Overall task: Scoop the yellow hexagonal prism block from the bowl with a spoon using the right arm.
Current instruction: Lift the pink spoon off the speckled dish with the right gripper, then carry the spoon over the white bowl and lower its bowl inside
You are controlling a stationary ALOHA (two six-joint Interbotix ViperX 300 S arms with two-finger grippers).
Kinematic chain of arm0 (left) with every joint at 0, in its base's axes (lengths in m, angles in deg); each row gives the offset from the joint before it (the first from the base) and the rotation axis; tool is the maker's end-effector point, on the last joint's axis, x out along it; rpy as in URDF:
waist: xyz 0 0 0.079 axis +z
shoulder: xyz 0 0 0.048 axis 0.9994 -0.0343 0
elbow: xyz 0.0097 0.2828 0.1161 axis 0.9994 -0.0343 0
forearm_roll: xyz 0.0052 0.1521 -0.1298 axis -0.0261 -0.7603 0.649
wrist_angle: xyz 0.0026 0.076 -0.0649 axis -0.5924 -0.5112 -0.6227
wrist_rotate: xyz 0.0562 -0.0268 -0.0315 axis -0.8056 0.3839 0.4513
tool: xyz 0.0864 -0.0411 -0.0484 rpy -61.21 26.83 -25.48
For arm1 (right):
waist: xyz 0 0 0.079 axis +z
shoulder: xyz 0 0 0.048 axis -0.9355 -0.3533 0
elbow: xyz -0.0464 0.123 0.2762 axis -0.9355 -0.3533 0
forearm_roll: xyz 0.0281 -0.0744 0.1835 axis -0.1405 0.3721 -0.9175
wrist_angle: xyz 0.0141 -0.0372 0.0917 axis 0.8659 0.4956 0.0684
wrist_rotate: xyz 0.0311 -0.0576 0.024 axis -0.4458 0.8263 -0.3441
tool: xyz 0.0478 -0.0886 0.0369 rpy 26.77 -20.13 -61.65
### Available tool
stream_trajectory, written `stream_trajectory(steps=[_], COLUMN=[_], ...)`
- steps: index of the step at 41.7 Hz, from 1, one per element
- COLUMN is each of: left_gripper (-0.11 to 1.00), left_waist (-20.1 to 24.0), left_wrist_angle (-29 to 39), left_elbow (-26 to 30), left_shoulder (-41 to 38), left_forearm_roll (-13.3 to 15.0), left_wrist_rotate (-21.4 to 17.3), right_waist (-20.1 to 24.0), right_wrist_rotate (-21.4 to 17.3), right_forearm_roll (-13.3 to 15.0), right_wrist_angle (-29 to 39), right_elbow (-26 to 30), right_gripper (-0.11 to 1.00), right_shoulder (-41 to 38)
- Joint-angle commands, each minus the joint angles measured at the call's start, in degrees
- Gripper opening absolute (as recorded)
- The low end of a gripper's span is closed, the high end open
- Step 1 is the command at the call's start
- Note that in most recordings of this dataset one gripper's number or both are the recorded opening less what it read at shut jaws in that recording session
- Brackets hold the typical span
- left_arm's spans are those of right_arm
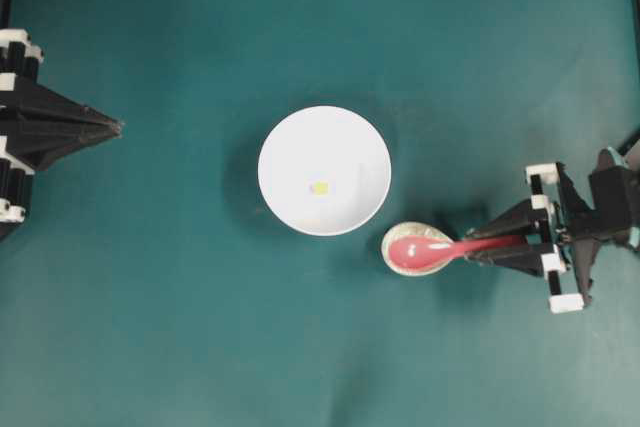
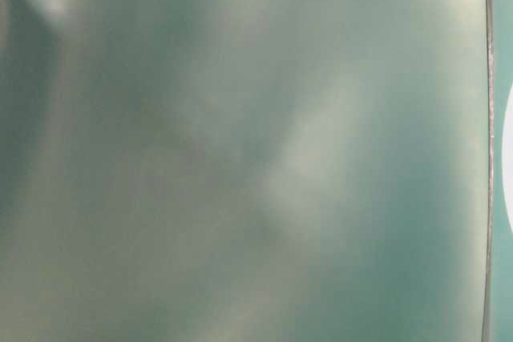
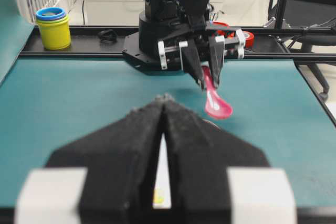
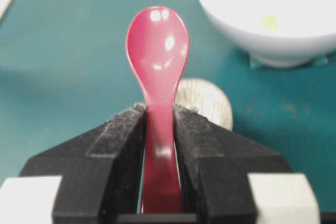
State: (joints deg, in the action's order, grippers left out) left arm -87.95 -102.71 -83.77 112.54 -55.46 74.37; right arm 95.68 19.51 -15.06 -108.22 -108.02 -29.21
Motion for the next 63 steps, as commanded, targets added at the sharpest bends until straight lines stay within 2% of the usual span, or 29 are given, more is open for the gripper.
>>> stream_trajectory(steps=[1, 11, 18, 27, 43, 54, 63], left_gripper=[0.0, 0.0, 0.0, 0.0, 0.0, 0.0, 0.0], left_waist=[0.1, 0.1, 0.1, 0.1, 0.1, 0.1, 0.1], left_wrist_angle=[-0.4, 0.2, 1.1, 1.1, 1.1, 1.1, 1.1], left_elbow=[0.8, 1.0, 1.1, 1.0, 1.0, 0.9, 0.9], left_shoulder=[-0.4, 0.4, 0.4, 0.3, 0.0, -0.1, -0.1], left_forearm_roll=[0.0, -0.3, -0.3, -0.3, -0.4, -0.4, -0.4], left_wrist_rotate=[-0.1, -0.7, -0.7, -0.8, -0.8, -0.8, -0.8], right_waist=[-1.7, -10.3, -17.4, -24.1, -31.1, -33.3, -33.6], right_wrist_rotate=[0.6, 6.4, 10.4, 11.3, 11.3, 11.1, 10.4], right_forearm_roll=[0.0, -0.1, 0.0, 0.1, 1.1, 3.3, 3.7], right_wrist_angle=[4.7, 26.9, 41.0, 54.0, 75.4, 86.4, 93.8], right_elbow=[1.2, 6.7, 12.4, 19.2, 32.0, 38.9, 43.6], right_gripper=[0.23, 0.23, 0.23, 0.23, 0.23, 0.23, 0.23], right_shoulder=[5.6, 18.3, 22.1, 20.7, 14.9, 10.3, 5.6])
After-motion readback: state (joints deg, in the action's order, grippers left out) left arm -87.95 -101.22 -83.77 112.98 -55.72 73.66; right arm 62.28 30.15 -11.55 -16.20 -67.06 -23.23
